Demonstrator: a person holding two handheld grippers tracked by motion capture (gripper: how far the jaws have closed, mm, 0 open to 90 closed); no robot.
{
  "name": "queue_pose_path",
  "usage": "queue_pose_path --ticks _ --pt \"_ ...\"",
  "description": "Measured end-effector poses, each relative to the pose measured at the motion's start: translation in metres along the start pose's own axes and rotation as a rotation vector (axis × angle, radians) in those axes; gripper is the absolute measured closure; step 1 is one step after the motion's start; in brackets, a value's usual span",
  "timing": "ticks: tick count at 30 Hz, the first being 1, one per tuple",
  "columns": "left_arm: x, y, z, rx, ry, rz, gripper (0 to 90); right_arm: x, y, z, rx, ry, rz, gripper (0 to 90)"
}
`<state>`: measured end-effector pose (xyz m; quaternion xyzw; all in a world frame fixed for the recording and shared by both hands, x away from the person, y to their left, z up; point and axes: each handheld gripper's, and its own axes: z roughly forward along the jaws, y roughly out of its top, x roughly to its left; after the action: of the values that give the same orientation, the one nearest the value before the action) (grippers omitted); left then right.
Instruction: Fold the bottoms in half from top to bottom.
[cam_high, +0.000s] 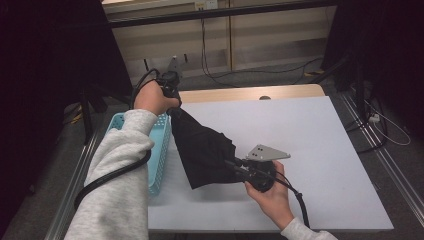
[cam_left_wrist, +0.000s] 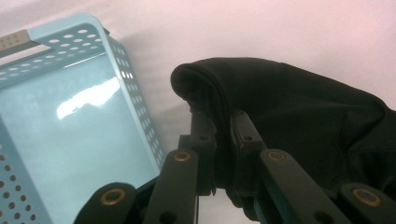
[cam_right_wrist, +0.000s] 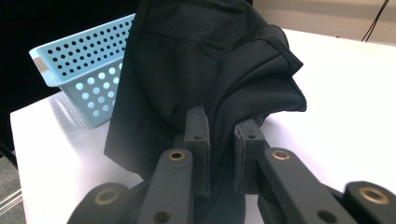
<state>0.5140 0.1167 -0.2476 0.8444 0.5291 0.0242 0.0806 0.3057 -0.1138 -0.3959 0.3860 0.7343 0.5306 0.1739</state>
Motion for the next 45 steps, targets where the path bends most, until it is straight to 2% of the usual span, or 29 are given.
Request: queue_pose_path --ticks 15,30,39,45 --pt "0.003 0.0 -0.013 -0.018 0.009 -0.003 82.2 0.006 0.006 0.005 -0.019 0.006 -0.007 79.3" --pt "0.014 0.0 -0.026 -0.026 0.015 -0.006 82.2 0.014 0.014 0.011 -0.05 0.005 -0.035 79.3" --pt "0.019 0.0 -0.039 -0.017 0.019 -0.003 82.2 0.022 0.018 0.015 -0.064 0.017 -0.045 79.4" --pt "0.024 -0.001 -0.045 -0.004 0.023 -0.016 82.2 0.026 0.022 0.018 -0.075 0.032 -0.044 79.4"
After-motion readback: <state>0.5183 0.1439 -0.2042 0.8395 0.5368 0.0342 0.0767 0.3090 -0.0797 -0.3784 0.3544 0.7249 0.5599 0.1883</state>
